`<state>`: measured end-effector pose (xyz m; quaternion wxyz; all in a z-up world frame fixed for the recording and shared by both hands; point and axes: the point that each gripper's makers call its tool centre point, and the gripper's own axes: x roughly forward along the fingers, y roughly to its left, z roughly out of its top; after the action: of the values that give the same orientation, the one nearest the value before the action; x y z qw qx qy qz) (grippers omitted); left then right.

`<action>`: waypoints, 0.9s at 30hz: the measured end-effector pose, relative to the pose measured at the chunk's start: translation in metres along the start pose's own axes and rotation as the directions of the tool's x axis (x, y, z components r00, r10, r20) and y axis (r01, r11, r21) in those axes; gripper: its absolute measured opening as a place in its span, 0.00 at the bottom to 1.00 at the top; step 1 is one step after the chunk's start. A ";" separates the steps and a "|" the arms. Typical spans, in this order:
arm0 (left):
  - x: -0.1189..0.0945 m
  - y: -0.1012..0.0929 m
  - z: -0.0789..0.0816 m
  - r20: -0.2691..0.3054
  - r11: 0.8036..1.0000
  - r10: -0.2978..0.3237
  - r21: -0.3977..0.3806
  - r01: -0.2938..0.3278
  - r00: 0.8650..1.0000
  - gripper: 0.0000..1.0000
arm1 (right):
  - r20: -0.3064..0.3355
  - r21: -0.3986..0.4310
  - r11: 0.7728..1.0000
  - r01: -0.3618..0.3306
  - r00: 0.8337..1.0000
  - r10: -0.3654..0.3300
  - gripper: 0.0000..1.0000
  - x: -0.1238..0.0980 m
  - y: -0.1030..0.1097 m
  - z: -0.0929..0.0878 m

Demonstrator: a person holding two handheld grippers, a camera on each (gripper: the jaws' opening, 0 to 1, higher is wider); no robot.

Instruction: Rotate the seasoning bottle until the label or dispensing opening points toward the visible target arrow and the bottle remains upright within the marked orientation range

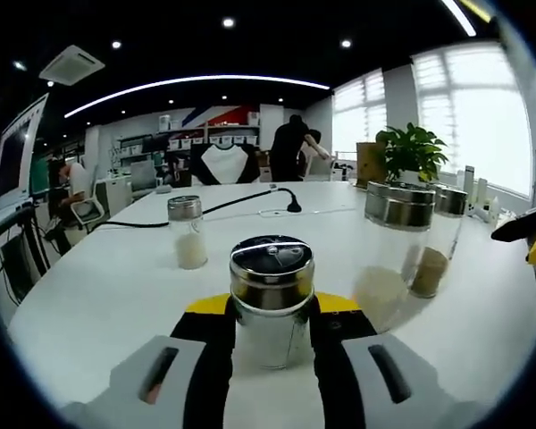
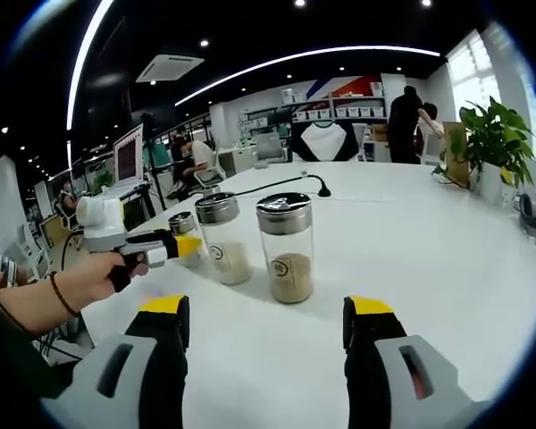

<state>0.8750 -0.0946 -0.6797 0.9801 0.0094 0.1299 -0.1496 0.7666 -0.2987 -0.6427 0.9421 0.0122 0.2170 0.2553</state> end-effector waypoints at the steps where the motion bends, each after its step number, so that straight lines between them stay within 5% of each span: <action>1: 0.000 0.000 0.000 -0.001 1.000 -0.001 0.002 0.001 1.000 0.34 | 0.002 -0.001 1.000 0.002 1.000 -0.002 0.70 0.000 0.000 0.001; 27: -0.001 0.000 0.002 0.003 0.985 -0.165 0.047 0.164 0.986 0.34 | -0.003 -0.012 1.000 -0.005 1.000 0.005 0.69 -0.002 0.006 0.002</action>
<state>0.8745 -0.0942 -0.6777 0.9644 0.0208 0.1232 -0.2330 0.7634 -0.2942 -0.6396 0.9412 0.0067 0.2167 0.2592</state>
